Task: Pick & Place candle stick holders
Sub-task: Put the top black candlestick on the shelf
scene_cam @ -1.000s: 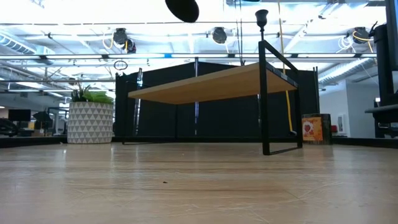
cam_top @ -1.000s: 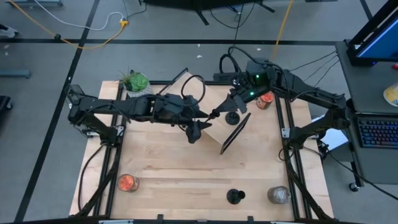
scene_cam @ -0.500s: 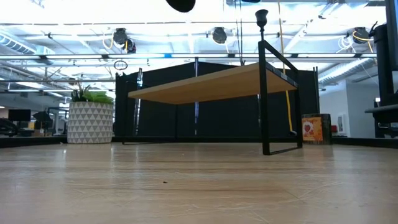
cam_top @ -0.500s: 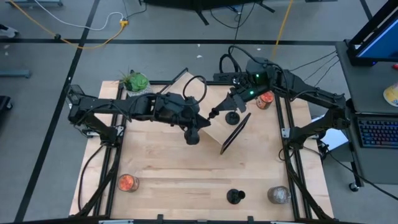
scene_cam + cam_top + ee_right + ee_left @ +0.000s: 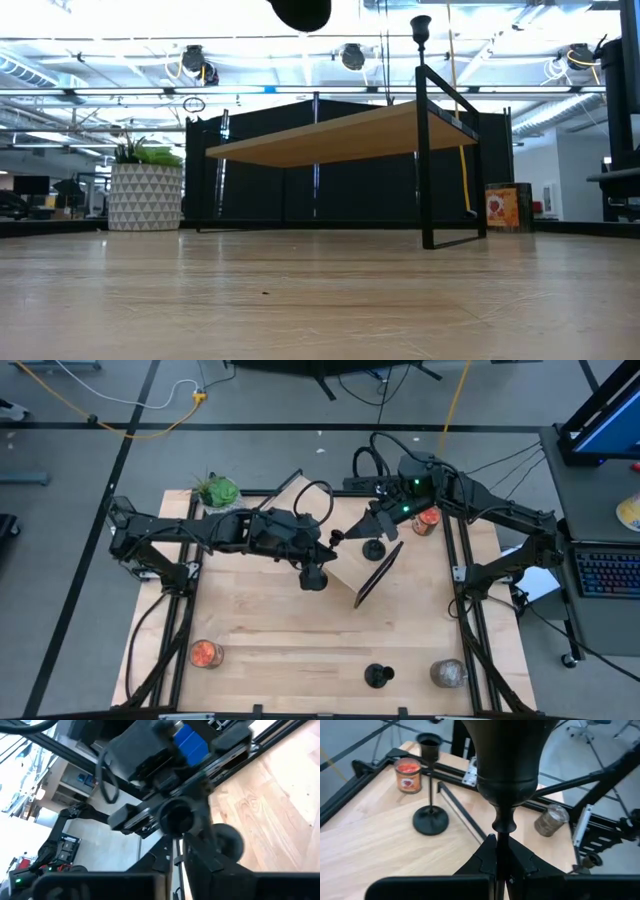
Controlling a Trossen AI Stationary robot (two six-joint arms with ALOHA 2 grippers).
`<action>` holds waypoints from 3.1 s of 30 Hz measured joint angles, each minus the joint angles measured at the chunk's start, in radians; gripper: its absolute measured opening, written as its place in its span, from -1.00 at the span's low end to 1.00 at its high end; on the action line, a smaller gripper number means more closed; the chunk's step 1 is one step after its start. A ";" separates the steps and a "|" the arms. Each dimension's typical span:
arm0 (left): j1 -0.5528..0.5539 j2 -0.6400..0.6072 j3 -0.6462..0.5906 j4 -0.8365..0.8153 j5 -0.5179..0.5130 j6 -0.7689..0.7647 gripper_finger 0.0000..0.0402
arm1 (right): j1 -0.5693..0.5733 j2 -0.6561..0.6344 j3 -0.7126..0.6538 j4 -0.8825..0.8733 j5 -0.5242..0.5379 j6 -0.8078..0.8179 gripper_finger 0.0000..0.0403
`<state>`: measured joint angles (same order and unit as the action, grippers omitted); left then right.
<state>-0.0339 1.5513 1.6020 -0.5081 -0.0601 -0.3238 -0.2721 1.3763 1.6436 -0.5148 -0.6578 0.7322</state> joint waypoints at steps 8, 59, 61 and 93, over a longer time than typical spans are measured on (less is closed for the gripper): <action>-0.005 0.000 0.000 -0.005 -0.059 0.002 -0.95 | -0.001 0.000 0.000 0.013 0.000 0.000 -0.51; -0.066 0.221 -0.350 1.028 -0.497 0.132 -0.95 | -0.029 -0.747 -0.577 0.037 0.213 -0.485 -0.56; -0.066 0.222 -0.350 1.034 -0.499 0.138 -0.95 | -0.029 -0.749 -0.581 0.033 0.213 -0.484 -0.56; -0.065 0.256 -0.349 0.968 -0.436 0.191 -0.93 | -0.029 -0.750 -0.582 0.032 0.211 -0.491 -0.56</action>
<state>-0.0986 1.8069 1.2530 0.4598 -0.4966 -0.1330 -0.3012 0.6266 1.0618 -0.4824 -0.4465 0.2417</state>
